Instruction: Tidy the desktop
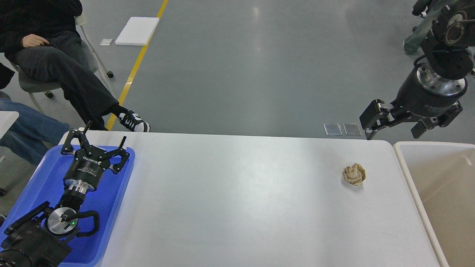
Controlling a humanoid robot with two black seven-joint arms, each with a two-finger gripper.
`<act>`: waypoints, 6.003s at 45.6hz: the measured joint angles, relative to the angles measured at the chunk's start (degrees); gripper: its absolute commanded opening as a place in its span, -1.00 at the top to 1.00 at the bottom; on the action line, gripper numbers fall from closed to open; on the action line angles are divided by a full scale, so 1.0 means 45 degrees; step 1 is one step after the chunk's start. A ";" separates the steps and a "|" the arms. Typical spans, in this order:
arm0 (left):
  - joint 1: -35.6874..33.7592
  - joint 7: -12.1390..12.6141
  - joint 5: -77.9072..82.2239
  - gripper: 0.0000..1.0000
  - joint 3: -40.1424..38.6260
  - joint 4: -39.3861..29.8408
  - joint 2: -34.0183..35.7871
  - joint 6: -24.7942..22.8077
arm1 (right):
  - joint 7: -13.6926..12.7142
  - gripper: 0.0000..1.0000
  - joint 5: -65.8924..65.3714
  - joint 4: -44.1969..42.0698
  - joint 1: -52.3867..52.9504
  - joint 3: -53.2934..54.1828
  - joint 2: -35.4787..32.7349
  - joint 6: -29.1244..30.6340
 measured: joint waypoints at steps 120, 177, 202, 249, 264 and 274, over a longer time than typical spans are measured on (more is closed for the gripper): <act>0.0019 -0.0019 -0.0005 -0.98 0.0000 0.0002 0.0001 0.0000 | -0.0043 -1.00 -0.0819 -0.3500 -0.7076 0.3056 -0.0422 -0.5399; 0.0019 -0.0038 -0.0005 -0.98 0.0000 0.0002 0.0020 0.0000 | 0.0048 -1.00 -0.4654 -1.0169 -1.4605 0.7384 0.1623 -0.8041; 0.0019 -0.0039 -0.0005 -0.98 0.0000 0.0002 0.0016 0.0000 | 0.0058 -0.99 -0.5195 -1.1600 -1.5724 0.8769 0.2332 -0.8252; 0.0019 -0.0039 -0.0005 -0.98 0.0000 0.0002 0.0020 0.0000 | 0.0059 -0.96 -0.5292 -1.2446 -1.6713 0.9254 0.3006 -0.9499; 0.0019 -0.0039 -0.0005 -0.98 0.0000 0.0002 0.0020 0.0000 | 0.0059 -0.38 -0.5293 -1.2859 -1.6948 0.9244 0.3222 -0.9626; 0.0019 -0.0039 -0.0005 -0.98 0.0000 0.0002 0.0020 0.0000 | 0.0058 0.80 -0.5292 -1.2900 -1.7070 0.9240 0.3293 -0.9646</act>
